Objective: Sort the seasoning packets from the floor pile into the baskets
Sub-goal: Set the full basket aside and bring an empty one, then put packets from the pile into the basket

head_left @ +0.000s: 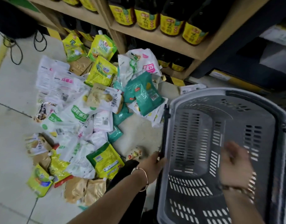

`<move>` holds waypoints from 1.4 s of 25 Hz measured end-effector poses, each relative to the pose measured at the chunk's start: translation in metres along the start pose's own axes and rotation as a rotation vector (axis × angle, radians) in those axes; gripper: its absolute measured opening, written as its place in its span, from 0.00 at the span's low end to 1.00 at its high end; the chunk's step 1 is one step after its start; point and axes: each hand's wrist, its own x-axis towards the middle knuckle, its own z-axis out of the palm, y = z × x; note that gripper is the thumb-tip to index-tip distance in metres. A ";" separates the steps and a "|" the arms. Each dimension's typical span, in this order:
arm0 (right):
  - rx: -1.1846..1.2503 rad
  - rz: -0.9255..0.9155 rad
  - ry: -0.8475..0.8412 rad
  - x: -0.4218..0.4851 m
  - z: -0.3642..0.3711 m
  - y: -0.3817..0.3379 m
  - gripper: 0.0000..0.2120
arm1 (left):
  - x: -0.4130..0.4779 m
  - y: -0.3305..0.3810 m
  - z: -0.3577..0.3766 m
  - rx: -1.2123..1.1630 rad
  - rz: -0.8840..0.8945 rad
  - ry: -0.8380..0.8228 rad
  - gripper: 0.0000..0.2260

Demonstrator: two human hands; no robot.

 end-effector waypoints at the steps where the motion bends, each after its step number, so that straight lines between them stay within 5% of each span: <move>1: 0.060 -0.099 -0.032 -0.010 0.017 -0.026 0.14 | 0.000 -0.006 -0.012 0.006 0.019 0.006 0.13; 7: 0.238 -0.553 -0.298 -0.081 0.109 -0.109 0.15 | -0.006 -0.066 -0.076 -0.427 -0.044 0.327 0.06; 11: 0.104 -0.461 -0.607 -0.117 0.181 -0.096 0.14 | -0.007 -0.138 -0.102 -0.406 -0.177 0.454 0.06; 17: -0.272 -0.353 -0.824 -0.129 0.303 -0.013 0.13 | 0.042 -0.268 -0.097 -0.427 -0.427 0.515 0.23; 21: -0.352 -0.357 -0.845 -0.122 0.383 0.022 0.14 | 0.095 -0.338 -0.087 -0.439 -0.446 0.616 0.29; 28: -0.249 -0.361 -0.750 -0.100 0.477 0.003 0.15 | 0.128 -0.384 -0.074 -0.435 -0.339 0.728 0.12; 35: -0.058 -0.028 -0.682 -0.096 0.515 -0.036 0.29 | 0.152 -0.375 -0.078 -0.481 -0.217 0.484 0.17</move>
